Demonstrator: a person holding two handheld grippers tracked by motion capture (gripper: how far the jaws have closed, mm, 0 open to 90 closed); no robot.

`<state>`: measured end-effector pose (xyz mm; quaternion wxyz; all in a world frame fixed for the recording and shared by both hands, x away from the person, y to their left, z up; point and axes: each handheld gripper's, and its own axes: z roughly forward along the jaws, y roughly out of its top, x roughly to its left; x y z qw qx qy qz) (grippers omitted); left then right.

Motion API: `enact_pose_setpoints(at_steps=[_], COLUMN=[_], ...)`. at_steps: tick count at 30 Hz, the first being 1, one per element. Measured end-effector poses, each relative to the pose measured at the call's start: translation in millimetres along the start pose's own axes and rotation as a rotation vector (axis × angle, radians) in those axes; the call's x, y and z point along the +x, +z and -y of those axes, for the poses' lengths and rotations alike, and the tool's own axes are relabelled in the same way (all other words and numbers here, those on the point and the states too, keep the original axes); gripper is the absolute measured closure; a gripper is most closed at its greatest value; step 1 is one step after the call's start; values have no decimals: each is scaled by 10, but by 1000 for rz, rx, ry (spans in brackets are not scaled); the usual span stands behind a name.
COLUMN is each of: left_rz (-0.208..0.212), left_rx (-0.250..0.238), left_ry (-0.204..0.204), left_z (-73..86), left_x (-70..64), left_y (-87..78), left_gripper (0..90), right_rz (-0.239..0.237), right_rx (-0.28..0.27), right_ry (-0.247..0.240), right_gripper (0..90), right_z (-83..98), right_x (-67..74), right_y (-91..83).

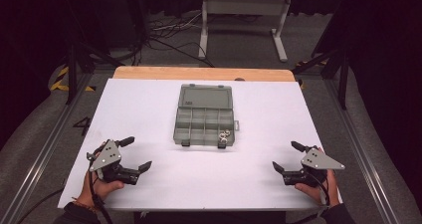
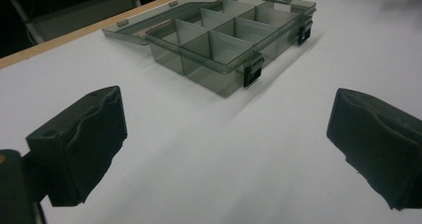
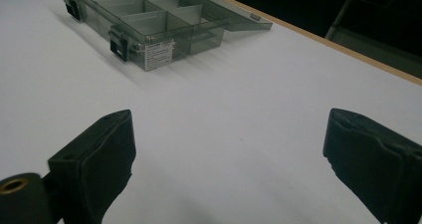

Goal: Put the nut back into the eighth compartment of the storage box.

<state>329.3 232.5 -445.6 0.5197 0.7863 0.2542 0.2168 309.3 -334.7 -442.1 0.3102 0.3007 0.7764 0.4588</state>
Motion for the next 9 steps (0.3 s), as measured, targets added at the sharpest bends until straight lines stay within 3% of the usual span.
enact_pose_setpoints(at_steps=[9], left_rz=[-5], left_rx=[4], left_ry=[3], left_z=[-9], left_x=[-4], left_y=[15], left_gripper=[30], right_rz=[9], right_rx=[-6], right_ry=[13], right_gripper=[68], right_z=[15], right_x=[-19], right_y=[-15])
